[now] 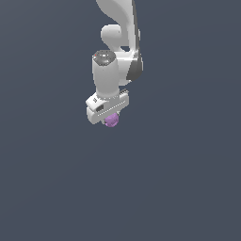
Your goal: Pick up the object and move it to a goal position.
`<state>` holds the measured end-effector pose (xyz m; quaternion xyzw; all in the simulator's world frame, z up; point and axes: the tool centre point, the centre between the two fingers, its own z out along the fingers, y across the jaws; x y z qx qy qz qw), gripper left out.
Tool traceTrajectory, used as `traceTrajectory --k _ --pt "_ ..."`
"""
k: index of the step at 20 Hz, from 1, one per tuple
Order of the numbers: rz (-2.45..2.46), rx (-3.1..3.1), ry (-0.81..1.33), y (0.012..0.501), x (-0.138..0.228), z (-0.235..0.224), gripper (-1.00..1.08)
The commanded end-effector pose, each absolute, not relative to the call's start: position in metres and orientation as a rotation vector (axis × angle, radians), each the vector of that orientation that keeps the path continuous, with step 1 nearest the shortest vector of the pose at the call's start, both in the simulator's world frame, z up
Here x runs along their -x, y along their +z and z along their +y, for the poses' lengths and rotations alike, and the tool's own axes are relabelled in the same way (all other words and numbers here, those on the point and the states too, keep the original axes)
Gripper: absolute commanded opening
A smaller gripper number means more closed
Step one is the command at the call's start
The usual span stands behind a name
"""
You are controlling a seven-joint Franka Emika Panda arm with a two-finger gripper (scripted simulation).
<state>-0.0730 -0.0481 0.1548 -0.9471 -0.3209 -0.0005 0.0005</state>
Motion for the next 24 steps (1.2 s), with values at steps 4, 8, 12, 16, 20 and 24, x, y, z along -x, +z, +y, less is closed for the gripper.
traceTrajectory --k 4,8,12,16,20,24 --pt "-1.008 2.973 -0.003 0.212 0.069 -0.080 -1.00" --pt "-1.008 2.973 -0.003 0.249 0.065 -0.101 -1.00" --pt "-1.008 2.974 -0.001 0.277 0.061 -0.117 -1.00" --pt "-1.008 2.975 -0.001 0.296 0.058 -0.129 -1.00" --pt "-1.007 2.975 0.000 0.307 0.056 -0.135 -1.00" --pt "-1.007 2.975 0.000 0.311 0.055 -0.137 -1.00"
